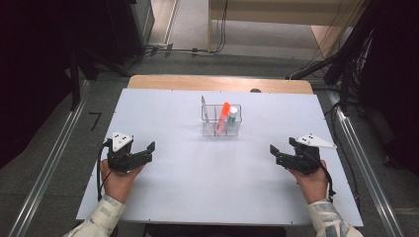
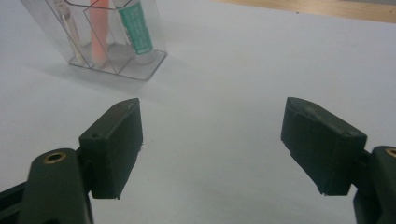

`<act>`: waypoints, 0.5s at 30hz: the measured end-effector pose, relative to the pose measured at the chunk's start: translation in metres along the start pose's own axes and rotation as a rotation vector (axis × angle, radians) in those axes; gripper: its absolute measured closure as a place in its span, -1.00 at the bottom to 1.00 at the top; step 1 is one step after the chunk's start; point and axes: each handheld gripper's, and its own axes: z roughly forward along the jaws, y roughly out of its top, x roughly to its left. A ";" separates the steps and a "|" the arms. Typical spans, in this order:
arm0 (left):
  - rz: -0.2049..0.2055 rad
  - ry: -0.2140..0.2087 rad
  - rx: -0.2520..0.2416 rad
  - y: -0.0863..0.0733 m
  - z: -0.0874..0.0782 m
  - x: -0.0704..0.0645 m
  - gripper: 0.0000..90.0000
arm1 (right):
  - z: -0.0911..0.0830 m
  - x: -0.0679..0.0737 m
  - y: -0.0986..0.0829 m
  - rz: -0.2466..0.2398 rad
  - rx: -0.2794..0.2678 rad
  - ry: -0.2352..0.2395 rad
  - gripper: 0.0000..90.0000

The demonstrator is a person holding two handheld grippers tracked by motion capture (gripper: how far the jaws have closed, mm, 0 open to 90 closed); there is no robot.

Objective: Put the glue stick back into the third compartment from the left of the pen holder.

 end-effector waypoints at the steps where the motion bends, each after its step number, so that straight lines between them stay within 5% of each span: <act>1: 0.000 -0.002 0.001 0.000 -0.001 0.000 -0.52 | -0.002 -0.001 -0.001 0.002 0.000 -0.003 -0.57; 15: 0.009 -0.008 0.001 -0.006 -0.012 0.000 -0.53 | -0.020 -0.016 -0.015 0.015 0.005 -0.051 -0.60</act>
